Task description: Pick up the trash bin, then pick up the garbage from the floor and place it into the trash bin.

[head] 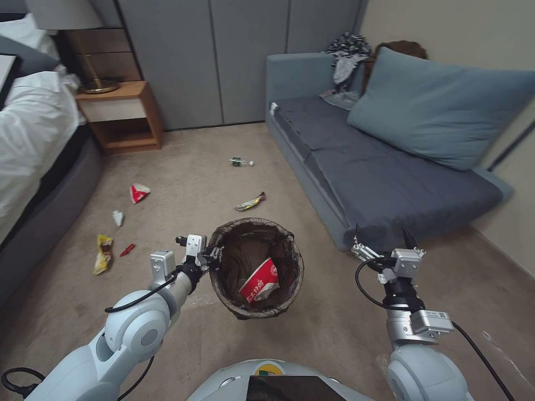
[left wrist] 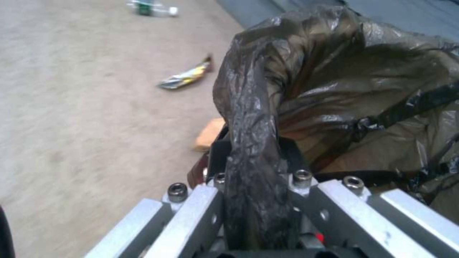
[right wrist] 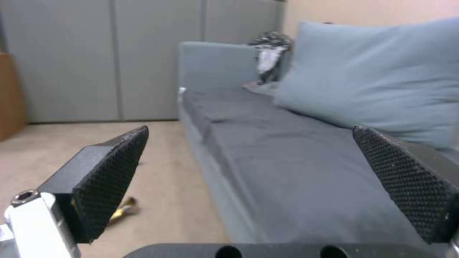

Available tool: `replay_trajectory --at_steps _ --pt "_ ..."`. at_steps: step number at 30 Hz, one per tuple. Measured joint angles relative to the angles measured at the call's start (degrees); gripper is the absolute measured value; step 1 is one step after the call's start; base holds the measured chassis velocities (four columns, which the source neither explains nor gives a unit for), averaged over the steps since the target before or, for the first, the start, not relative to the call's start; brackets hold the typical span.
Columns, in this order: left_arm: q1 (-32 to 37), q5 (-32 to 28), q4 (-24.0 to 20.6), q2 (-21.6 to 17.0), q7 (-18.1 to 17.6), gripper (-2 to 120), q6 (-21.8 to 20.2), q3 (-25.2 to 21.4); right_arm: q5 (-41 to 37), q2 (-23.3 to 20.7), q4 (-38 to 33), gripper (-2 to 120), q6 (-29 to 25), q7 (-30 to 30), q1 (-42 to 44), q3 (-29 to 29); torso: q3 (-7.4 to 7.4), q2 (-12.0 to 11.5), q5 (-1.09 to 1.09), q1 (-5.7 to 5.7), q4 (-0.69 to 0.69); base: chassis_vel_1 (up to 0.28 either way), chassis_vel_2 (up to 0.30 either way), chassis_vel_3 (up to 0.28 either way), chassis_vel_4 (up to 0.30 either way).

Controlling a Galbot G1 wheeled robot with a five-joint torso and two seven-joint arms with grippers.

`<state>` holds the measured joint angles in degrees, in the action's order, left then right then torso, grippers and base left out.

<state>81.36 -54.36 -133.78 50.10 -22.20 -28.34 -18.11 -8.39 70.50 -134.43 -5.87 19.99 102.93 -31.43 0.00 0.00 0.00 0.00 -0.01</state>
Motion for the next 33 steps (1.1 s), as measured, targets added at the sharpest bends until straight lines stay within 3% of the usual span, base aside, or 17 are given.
replay_trajectory --at_steps 14,21,33 --pt "-0.5 0.8 0.5 0.2 0.0 5 0.5 0.3 0.1 0.2 0.2 100 0.0 0.0 -0.2 0.3 0.0 0.0 0.0 0.0 0.04 0.114 0.117 0.113 0.118" --pt "-0.5 1.0 0.6 0.4 0.1 5 0.7 0.3 0.2 0.4 0.3 100 0.0 0.0 -0.3 0.5 0.0 0.0 0.0 0.0 -0.02 0.011 0.015 0.022 0.006" --pt "0.1 1.1 0.4 1.2 -0.5 5 0.9 -0.6 -0.7 0.5 0.1 100 0.0 1.2 -1.2 0.7 0.0 0.0 0.0 0.0 0.01 0.0 0.0 0.0 0.0"
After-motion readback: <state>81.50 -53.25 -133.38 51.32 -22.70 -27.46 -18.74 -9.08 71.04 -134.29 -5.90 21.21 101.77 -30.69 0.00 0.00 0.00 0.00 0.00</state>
